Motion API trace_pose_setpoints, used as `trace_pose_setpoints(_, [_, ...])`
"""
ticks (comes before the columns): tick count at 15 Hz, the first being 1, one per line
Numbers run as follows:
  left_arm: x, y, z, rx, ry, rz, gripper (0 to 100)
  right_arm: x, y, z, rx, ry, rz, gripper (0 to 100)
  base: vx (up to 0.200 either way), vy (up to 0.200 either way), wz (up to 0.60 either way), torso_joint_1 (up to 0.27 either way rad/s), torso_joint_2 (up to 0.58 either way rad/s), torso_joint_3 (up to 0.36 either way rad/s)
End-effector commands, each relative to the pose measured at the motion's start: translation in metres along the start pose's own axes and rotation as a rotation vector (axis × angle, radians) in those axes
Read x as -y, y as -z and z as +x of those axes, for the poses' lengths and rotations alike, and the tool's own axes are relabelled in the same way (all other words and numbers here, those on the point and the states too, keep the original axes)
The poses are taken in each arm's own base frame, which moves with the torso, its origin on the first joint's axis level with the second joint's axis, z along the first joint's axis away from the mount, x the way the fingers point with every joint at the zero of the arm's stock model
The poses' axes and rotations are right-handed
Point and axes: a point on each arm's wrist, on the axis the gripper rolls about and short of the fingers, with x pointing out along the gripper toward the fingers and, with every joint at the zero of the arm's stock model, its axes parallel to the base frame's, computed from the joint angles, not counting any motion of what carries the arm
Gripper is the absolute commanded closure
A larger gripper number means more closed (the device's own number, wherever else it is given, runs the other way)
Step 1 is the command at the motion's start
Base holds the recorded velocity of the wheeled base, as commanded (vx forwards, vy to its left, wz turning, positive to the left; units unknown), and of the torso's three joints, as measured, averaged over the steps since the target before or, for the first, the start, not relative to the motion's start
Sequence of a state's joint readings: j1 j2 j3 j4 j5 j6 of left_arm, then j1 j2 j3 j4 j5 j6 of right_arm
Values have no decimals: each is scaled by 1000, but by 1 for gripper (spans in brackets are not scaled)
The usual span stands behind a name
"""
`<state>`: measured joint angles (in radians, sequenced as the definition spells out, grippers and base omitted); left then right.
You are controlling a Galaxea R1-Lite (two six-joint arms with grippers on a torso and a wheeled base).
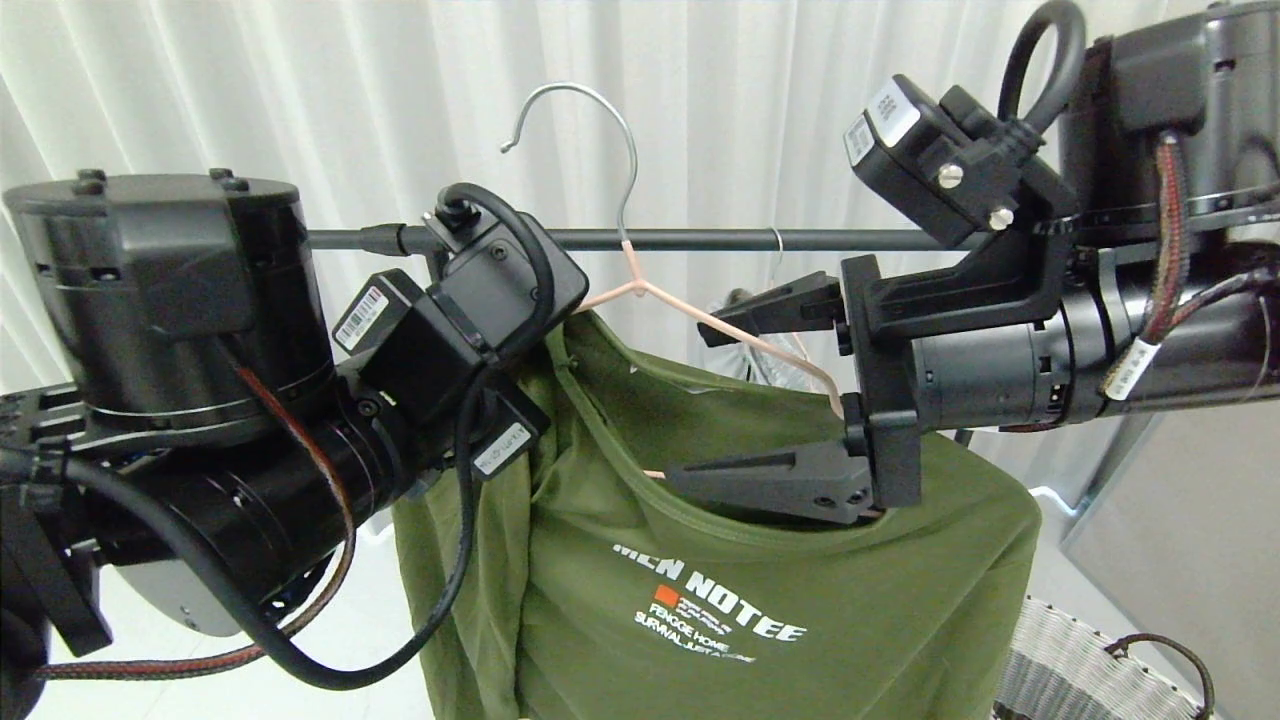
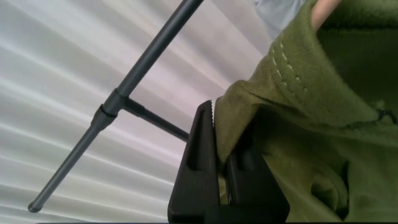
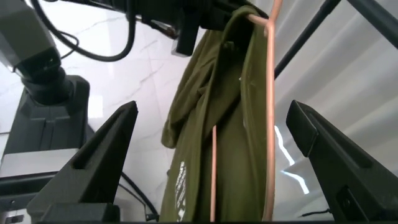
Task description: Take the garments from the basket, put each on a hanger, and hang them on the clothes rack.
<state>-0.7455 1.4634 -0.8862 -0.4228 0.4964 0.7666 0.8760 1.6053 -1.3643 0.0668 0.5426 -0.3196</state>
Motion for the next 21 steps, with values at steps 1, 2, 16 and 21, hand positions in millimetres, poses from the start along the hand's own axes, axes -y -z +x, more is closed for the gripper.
trace_pose_setpoints(1, [1,-1,2,-2,3,2,100,2,2,5,-7,-14,7,0,0,0,0,0,0,0])
trace_pose_setpoints(2, [2,-2,2,2,6,3,100,4,5,9,-13,-18,11,0,0,0,0,0,0,0])
trace_pose_setpoints(16, [4,-4,-1,14,15,3,100,11,10,15,-24,-4,29,100,0,0,0,0,0,0])
trace_pose_setpoints(21, [6,-3,-3,51,3,-19,0,13,8,14,-2,8,42,100,0,0,0,0,0,0])
